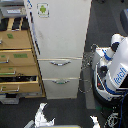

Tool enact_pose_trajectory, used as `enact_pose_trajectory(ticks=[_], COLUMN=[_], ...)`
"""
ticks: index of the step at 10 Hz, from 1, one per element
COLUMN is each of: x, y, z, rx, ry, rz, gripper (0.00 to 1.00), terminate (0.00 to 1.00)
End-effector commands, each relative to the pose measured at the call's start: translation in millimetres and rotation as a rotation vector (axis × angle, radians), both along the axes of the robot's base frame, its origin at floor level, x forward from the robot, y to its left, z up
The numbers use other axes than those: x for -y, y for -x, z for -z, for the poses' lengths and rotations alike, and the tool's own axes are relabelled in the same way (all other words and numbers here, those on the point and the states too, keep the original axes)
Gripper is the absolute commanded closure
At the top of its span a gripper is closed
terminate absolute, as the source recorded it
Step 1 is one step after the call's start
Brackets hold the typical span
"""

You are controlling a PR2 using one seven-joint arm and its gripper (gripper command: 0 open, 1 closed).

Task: Opening the fridge

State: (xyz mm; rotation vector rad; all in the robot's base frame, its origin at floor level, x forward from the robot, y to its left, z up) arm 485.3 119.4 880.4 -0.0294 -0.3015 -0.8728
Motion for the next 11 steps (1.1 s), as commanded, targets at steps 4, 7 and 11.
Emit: enact_pose_trajectory(ticks=[4, 7, 11], x=[2.2, 10.6, 29.3], y=[-143.6, -208.3, -243.9], z=[-70.1, -97.6, -122.9], rx=[0.069, 0.047, 0.062], ry=[-0.063, -0.054, -0.045], rz=[-0.309, -0.427, -0.467], gripper=[0.0, 0.0, 0.0], terminate=[0.0, 0.0, 0.0])
